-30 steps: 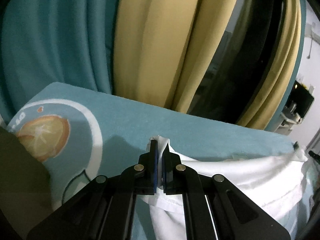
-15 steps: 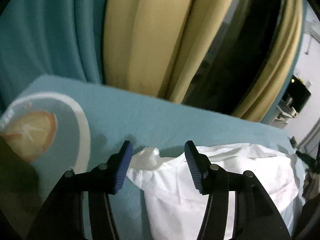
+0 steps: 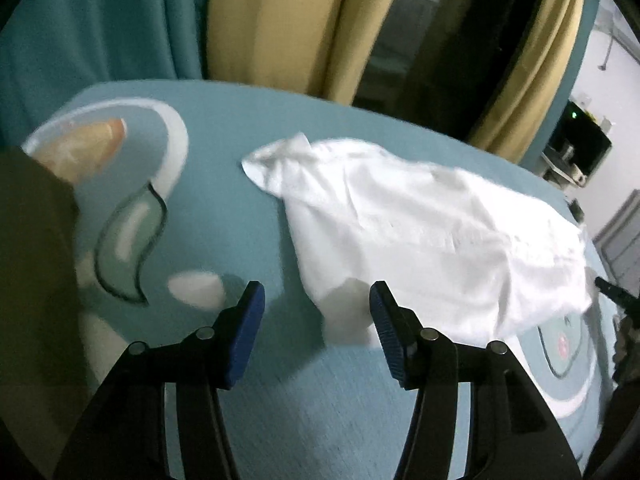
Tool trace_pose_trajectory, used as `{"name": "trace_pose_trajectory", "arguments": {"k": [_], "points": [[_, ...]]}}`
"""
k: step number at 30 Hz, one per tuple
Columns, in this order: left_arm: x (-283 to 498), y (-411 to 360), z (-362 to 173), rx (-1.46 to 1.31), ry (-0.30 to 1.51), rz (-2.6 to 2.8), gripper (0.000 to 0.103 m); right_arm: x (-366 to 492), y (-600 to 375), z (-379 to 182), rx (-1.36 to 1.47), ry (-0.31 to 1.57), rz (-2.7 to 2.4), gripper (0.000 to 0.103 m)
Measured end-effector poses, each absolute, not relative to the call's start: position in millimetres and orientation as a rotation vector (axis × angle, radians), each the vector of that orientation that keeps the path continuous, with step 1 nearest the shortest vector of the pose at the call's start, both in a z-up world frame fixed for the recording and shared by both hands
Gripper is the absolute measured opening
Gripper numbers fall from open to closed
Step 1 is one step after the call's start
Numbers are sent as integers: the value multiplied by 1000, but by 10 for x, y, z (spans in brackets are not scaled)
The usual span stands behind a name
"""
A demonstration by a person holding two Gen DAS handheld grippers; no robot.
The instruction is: Fold large clothes
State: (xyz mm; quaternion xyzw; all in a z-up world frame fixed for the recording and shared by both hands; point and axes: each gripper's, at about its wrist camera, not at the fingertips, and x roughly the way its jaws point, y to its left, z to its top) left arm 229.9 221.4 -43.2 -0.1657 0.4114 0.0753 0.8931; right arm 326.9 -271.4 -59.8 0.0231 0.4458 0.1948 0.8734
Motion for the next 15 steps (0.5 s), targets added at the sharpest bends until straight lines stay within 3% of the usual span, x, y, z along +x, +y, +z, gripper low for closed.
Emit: {"name": "trace_pose_trajectory", "arguments": {"k": [6, 7, 8, 11, 15], "points": [[2311, 2109, -550, -276, 861, 147, 55, 3097, -2583, -679, 14, 915, 376, 57], [2322, 2066, -549, -255, 859, 126, 15, 3082, -2557, -686, -3, 912, 378, 50], [2367, 2020, -577, -242, 870, 72, 7, 3047, -2490, -676, -31, 901, 414, 14], [2358, 1824, -551, -110, 869, 93, 6, 2956, -2349, -659, -95, 892, 446, 10], [2241, 1844, -450, -130, 841, 105, 6, 2837, -2439, -569, -53, 868, 447, 10]]}}
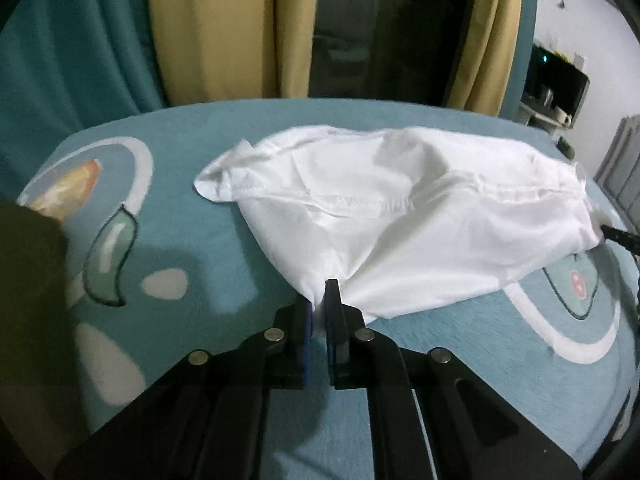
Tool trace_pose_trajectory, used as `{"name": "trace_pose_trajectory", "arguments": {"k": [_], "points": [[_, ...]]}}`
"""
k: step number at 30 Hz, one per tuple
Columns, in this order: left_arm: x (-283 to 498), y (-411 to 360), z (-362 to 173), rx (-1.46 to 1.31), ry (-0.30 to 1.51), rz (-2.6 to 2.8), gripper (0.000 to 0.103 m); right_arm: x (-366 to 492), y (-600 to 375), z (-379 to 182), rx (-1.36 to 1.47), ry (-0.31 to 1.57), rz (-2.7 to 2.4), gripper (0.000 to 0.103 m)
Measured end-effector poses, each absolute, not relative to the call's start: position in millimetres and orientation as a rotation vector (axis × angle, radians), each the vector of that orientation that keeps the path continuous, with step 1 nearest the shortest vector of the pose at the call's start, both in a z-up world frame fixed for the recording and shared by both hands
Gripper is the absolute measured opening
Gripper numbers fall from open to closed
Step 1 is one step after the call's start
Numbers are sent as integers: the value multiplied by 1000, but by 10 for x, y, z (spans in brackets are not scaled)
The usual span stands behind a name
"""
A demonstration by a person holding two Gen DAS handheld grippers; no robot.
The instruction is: Fold large clothes
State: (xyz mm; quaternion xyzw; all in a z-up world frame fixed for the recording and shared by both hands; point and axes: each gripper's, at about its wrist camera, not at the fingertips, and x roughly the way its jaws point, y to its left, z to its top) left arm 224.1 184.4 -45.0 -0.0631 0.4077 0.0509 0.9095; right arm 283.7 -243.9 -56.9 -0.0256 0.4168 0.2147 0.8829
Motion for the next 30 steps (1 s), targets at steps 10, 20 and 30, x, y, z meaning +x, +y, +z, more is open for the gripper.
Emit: {"name": "trace_pose_trajectory", "arguments": {"k": [10, 20, 30], "points": [[1736, 1779, -117, -170, 784, 92, 6, 2351, -2669, -392, -43, 827, 450, 9], [1117, 1600, -231, -215, 837, 63, 6, 1879, -2928, -356, -43, 841, 436, 9], [922, 1506, -430, -205, 942, 28, 8, 1692, -3037, -605, -66, 910, 380, 10]]}}
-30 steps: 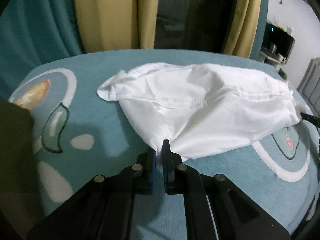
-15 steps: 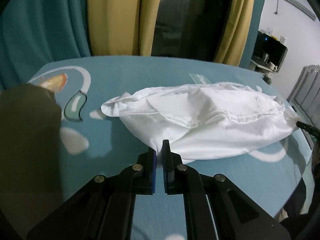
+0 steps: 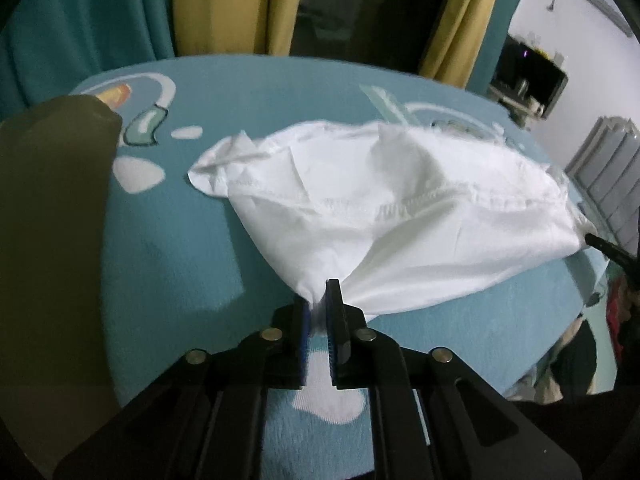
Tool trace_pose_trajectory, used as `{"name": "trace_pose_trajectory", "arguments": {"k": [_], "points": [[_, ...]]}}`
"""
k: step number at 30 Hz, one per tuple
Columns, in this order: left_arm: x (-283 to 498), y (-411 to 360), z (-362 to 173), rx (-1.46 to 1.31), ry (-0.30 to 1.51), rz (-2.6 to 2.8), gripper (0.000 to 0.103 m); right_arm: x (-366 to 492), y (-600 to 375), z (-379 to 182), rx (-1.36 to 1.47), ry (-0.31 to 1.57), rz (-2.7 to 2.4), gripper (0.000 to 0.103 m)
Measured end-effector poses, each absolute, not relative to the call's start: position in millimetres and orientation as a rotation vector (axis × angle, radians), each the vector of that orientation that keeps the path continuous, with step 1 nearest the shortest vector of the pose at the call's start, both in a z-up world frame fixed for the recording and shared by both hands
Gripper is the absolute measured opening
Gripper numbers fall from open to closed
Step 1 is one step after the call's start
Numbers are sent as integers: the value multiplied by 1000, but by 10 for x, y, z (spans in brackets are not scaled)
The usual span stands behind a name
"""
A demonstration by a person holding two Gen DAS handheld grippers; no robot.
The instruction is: Fold large clothes
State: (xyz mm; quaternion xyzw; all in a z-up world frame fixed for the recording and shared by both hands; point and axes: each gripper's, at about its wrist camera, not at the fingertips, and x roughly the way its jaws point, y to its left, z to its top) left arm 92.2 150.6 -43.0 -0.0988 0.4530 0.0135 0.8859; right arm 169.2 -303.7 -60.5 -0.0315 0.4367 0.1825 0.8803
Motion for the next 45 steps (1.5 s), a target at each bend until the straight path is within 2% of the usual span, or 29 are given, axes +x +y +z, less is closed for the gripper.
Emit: {"name": "trace_pose_trajectory", "arguments": {"k": [2, 3, 7, 8, 14, 23, 30, 34, 37, 45], "points": [[940, 1483, -438, -192, 958, 38, 11, 1707, -3016, -674, -78, 922, 366, 13], [948, 1474, -420, -178, 958, 45, 15, 1704, -3024, -674, -76, 919, 362, 14], [967, 1492, -265, -163, 908, 74, 37, 1734, -3131, -581, -55, 895, 332, 30], [980, 1511, -215, -165, 887, 78, 39, 1733, -3162, -544, -50, 885, 326, 33], [1270, 1549, -64, -119, 858, 75, 39, 1754, -3206, -352, -40, 818, 311, 38], [1996, 1680, -441, -109, 999, 60, 39, 1973, -2800, -440, -47, 832, 416, 38], [2471, 2071, -475, -115, 982, 156, 39, 2110, -2678, -540, -74, 874, 408, 38], [2449, 2169, -252, -86, 917, 199, 39, 2113, -2646, -511, -85, 871, 405, 39], [2287, 2102, -44, -121, 858, 138, 39, 2063, -2566, -487, -124, 857, 422, 54], [1938, 1208, -86, -78, 857, -238, 39, 1883, -2183, -458, -284, 816, 464, 55]]}}
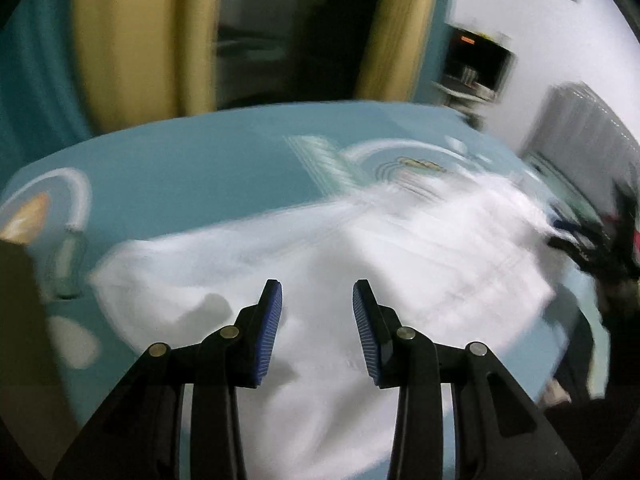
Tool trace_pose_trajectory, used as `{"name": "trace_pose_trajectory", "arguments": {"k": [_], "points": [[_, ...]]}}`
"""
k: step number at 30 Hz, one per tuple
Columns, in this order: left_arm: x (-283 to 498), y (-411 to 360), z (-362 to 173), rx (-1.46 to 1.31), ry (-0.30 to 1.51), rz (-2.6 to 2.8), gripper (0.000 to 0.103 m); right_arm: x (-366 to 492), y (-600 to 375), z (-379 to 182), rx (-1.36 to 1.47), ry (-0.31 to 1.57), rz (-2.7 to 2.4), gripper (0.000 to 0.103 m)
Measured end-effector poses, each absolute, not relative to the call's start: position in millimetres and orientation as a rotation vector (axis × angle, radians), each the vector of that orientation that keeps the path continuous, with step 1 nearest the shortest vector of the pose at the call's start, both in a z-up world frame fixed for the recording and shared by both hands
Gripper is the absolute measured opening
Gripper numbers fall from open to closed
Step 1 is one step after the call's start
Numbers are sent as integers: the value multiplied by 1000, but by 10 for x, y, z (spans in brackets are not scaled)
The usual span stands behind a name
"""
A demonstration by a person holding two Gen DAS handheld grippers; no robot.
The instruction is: Fold large clothes
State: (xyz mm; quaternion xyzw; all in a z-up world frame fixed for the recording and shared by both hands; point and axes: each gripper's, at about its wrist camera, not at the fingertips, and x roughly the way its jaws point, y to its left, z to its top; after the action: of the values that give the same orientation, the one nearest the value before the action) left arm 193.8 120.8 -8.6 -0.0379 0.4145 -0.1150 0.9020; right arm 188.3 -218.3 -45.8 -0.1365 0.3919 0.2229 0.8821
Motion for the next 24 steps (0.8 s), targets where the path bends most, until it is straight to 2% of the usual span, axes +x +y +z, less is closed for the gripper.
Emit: {"name": "trace_pose_trajectory", "arguments": {"k": [8, 17, 18, 20, 24], "points": [[1839, 783, -224, 17, 897, -342, 39, 1731, -1865, -569, -464, 769, 466, 55], [1646, 746, -161, 108, 889, -348, 39, 1786, -1860, -482, -380, 703, 476, 54], [1651, 755, -198, 112, 899, -343, 39, 1801, -1869, -466, -359, 694, 485, 50], [1653, 768, -230, 115, 899, -338, 39, 1839, -1840, -451, -342, 697, 504, 19], [1690, 771, -206, 120, 893, -337, 39, 1955, -1824, -409, -296, 696, 500, 5]]}}
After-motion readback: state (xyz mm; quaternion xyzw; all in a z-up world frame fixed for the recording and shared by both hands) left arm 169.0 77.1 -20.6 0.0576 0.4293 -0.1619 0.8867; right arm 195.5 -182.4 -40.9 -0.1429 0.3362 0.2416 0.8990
